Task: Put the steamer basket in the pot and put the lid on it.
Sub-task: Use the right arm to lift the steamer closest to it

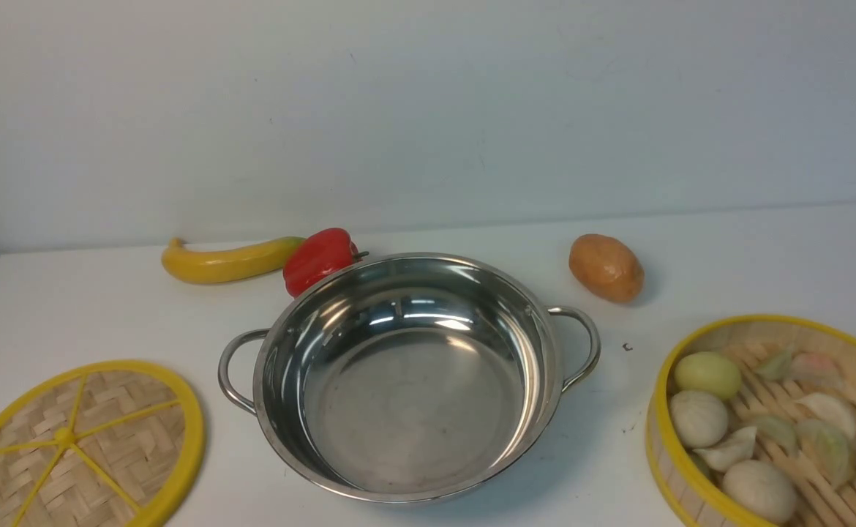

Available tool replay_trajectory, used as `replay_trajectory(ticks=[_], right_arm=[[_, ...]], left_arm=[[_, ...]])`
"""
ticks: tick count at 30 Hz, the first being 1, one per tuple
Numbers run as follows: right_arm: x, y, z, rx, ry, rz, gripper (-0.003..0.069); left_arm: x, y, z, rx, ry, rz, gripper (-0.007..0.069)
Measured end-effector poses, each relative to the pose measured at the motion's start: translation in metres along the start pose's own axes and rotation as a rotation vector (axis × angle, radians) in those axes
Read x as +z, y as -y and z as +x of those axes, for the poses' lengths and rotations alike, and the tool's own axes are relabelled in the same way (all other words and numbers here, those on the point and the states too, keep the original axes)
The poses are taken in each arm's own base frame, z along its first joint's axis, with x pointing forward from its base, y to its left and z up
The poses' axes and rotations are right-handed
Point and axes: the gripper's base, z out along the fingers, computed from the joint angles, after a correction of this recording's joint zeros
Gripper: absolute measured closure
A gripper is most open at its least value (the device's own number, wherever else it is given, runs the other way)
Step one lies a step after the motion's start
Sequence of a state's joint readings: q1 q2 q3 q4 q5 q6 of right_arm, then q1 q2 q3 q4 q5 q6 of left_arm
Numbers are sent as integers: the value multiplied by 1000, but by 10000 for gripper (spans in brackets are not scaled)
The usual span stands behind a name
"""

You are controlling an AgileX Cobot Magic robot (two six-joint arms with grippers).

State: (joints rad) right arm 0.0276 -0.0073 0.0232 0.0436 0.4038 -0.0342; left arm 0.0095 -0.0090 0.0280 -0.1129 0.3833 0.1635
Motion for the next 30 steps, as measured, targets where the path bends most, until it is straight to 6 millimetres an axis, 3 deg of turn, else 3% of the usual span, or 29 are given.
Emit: replay_trajectory(ticks=[10, 15, 22, 26, 30], right_arm=[[-1, -1, -3, 87, 20, -11, 419], [-26, -2, -58, 155, 138, -40, 419], [-60, -3, -110, 148, 186, -59, 419], [-71, -4, -131, 144, 175, -64, 419], [-74, -4, -139, 142, 150, -66, 419]], left_arm=[[0, 0, 0, 0, 0, 0, 386], [0, 0, 0, 0, 0, 0, 386], [0, 0, 0, 0, 0, 0, 386], [0, 0, 0, 0, 0, 0, 386], [0, 0, 0, 0, 0, 0, 386]])
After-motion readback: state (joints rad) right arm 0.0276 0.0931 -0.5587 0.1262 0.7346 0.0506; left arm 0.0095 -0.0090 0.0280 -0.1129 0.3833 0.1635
